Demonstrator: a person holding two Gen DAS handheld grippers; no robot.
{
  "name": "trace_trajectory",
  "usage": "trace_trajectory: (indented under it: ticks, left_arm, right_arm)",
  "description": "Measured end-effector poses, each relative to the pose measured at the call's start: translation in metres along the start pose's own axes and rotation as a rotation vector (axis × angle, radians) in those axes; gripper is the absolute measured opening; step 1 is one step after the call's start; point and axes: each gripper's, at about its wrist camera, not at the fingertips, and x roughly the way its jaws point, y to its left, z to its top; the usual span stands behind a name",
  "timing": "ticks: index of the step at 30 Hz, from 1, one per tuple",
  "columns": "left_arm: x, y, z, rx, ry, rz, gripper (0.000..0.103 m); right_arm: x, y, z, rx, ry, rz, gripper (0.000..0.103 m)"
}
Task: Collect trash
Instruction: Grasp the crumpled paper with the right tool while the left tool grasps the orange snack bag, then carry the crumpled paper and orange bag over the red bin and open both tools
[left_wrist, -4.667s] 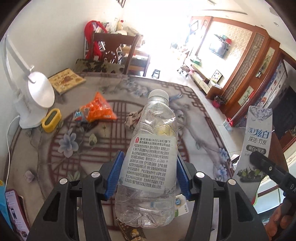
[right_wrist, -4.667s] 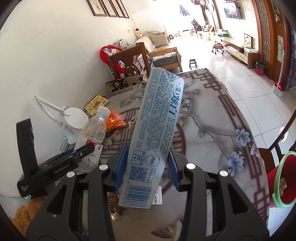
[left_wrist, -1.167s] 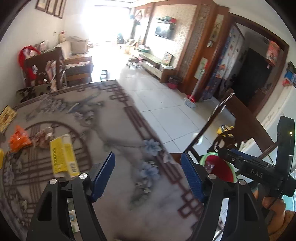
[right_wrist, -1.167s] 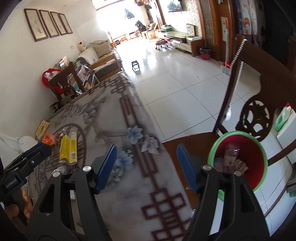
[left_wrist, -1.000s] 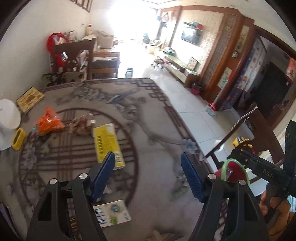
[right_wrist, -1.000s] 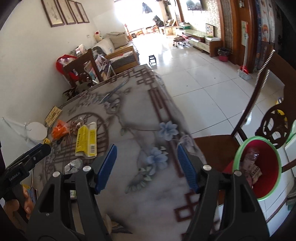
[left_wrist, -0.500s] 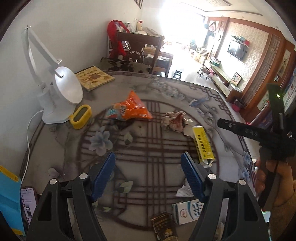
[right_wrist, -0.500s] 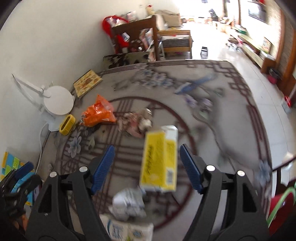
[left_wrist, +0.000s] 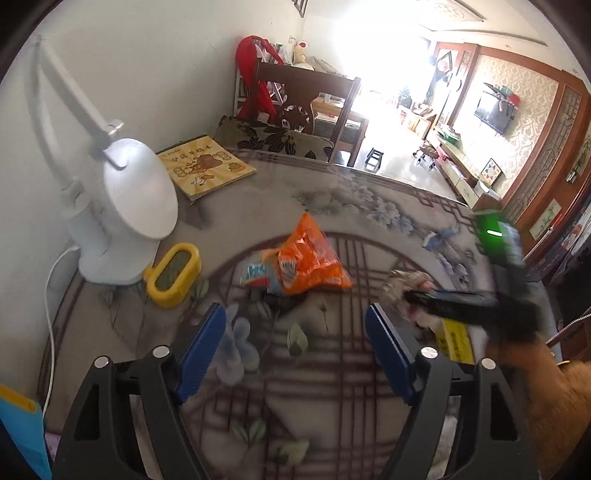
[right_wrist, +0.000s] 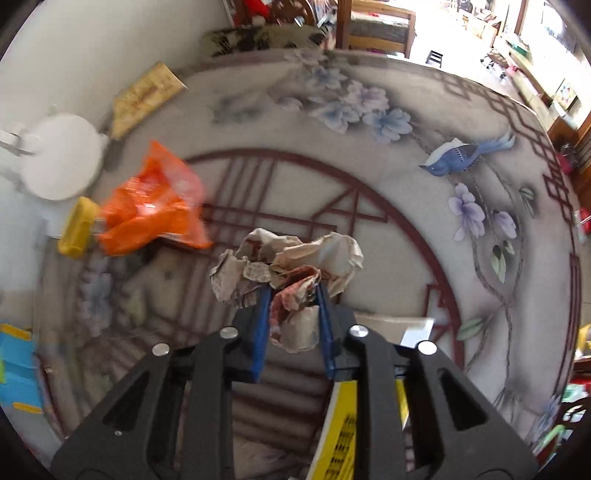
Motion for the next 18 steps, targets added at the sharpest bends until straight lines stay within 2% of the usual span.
trace_trajectory:
  ticks: [4,7,12,14,17,18]
  left_arm:
    - [0.058,-0.009,0.020,0.078,0.044,0.019,0.075]
    - [0.105,-0.016,0.032,0.131,0.078,0.052,0.075]
    - [0.151,-0.012,0.044,0.115,0.151,0.061,0.073]
    - [0.159,-0.010,0.042,0.106,0.168,0.056,0.058]
    - [0.156,-0.012,0.040,0.110,0.172,0.036,0.042]
    - [0.154,-0.013,0.039,0.110,0.173,0.029,0.042]
  right_arm:
    - [-0.048,-0.006,-0.028,0.036,-0.064,0.110,0.023]
    - [-0.071,-0.005,-0.045,0.051,-0.082,0.141,0.023]
    - [-0.099,-0.009,-0.067,0.079,-0.105,0.176,0.023]
    - [-0.104,-0.011,-0.076,0.089,-0.107,0.184,0.023]
    - [-0.110,-0.010,-0.088,0.102,-0.119,0.179,0.023]
    - [-0.111,-0.009,-0.091,0.105,-0.123,0.176,0.023]
